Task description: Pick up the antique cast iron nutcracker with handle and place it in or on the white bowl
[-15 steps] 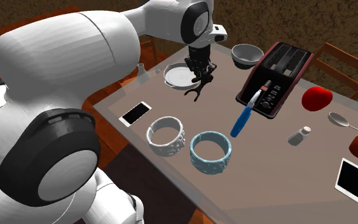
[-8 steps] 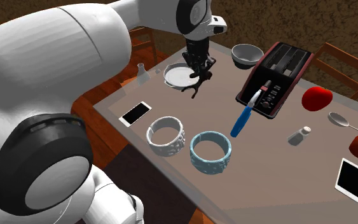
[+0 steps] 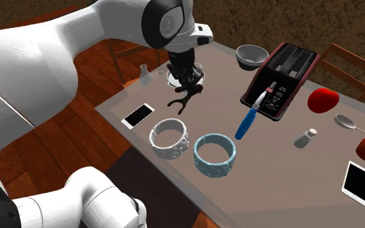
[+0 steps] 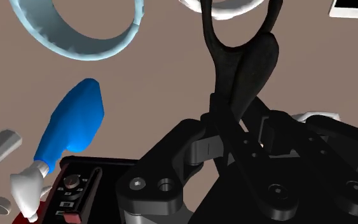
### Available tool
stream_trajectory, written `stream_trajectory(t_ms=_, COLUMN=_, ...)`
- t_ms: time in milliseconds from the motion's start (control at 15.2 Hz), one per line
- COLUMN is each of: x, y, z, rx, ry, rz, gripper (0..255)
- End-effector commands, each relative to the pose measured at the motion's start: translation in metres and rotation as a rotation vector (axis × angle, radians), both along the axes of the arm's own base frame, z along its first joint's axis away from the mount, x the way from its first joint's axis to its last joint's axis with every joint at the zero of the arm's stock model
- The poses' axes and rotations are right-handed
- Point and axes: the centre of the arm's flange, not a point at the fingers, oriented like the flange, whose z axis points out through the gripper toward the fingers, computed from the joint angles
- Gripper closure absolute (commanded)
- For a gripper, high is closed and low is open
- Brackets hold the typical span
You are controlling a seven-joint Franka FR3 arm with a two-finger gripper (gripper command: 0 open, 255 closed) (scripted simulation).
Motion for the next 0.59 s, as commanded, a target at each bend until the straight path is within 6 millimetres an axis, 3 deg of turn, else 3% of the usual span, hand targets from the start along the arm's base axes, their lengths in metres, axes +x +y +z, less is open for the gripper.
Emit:
stream_trajectory(t_ms=0, x=-0.026, y=0.000, z=0.003, rx=0.000, ry=0.001, rz=0.000, gripper=255)
stream_trajectory(t_ms=528, x=-0.131, y=0.007, z=0.016, rx=0.000, ry=0.001, rz=0.000, gripper=255)
